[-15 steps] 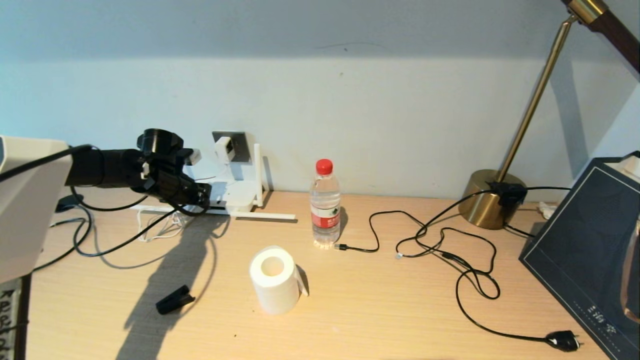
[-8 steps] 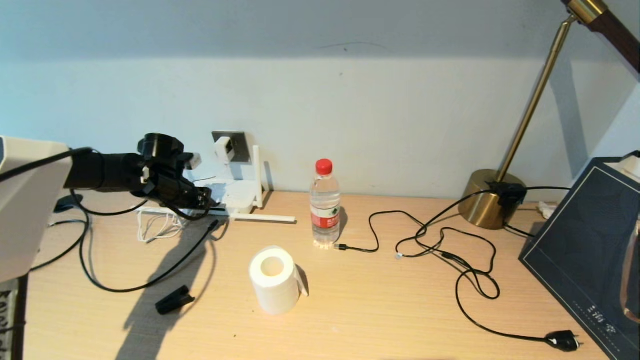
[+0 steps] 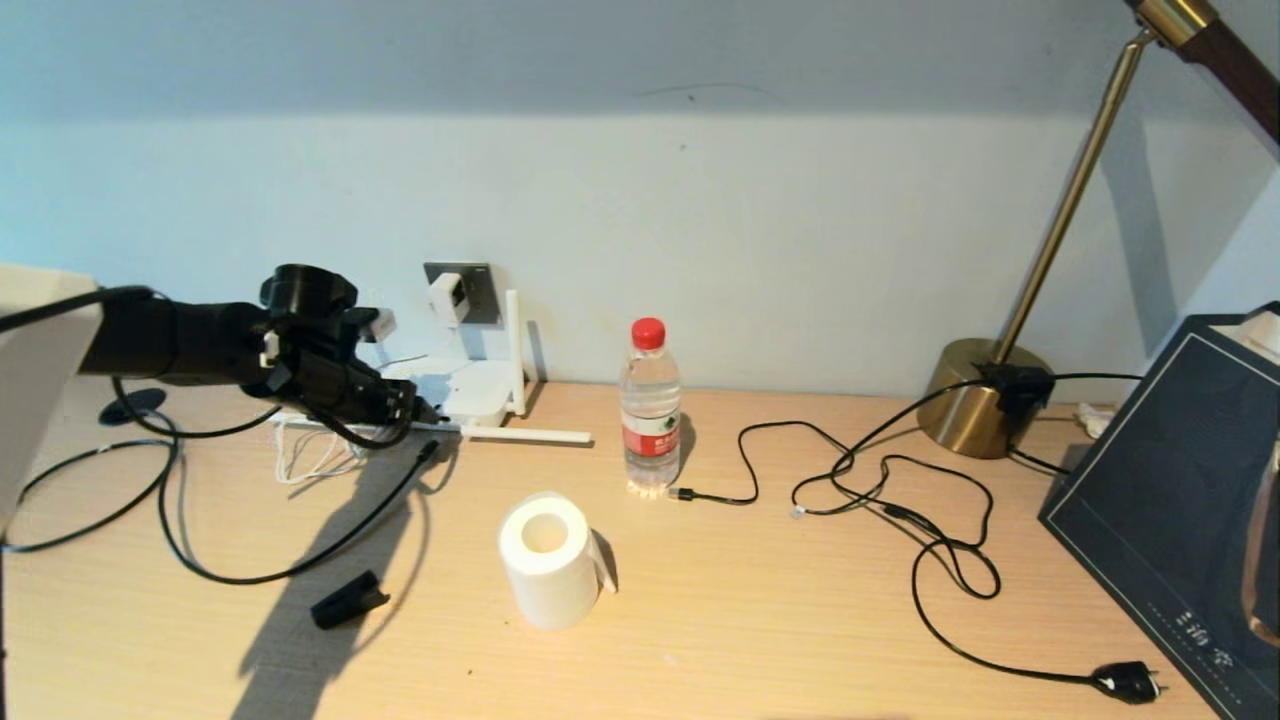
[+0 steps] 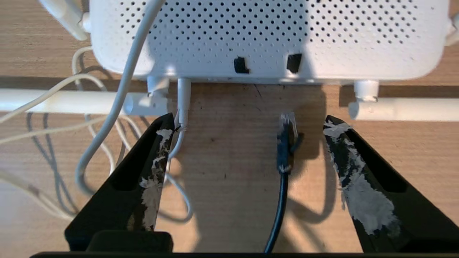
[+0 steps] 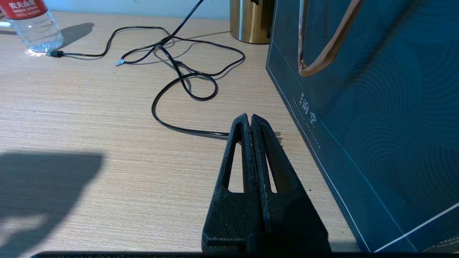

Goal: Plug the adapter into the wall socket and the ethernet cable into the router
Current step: Align cable and router interface

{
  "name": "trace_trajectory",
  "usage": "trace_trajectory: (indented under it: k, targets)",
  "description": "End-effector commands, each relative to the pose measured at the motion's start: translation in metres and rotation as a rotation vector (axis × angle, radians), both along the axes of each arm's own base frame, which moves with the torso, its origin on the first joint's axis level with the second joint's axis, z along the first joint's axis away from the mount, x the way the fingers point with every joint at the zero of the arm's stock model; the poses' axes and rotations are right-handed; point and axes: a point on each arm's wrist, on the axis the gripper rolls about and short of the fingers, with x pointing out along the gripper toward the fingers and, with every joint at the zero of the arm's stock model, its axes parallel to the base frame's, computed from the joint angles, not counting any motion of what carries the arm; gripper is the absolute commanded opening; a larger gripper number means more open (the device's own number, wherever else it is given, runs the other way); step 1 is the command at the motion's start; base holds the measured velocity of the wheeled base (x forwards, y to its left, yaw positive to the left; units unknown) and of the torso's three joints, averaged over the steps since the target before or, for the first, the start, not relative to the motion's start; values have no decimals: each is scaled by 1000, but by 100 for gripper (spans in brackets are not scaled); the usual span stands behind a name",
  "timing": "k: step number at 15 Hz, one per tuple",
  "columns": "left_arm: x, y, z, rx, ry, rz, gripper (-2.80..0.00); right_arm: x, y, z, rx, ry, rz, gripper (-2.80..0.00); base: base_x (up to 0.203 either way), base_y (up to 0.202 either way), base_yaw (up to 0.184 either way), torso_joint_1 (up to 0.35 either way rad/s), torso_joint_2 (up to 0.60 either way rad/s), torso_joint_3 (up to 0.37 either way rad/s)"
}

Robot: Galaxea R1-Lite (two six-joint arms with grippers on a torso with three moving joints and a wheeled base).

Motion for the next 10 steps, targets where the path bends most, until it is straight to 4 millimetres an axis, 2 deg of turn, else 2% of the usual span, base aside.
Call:
trace_trajectory:
  k: [1,5,8,10]
  targets:
    - [-18,0,20,0,-27,-2,0,0,0,0,0,0,0,-280,0,0,0,0,0,0]
    - [-53,-2,40,0,-37,-11,0,0,0,0,0,1,0,-280,0,0,0,0,0,0]
    - [-81,-13,24,9,48,-56,0,0,0,0,0,0,0,-280,0,0,0,0,0,0]
    - [-83,-24,13,32,49,-101,0,0,0,0,0,0,0,-280,0,0,0,0,0,0]
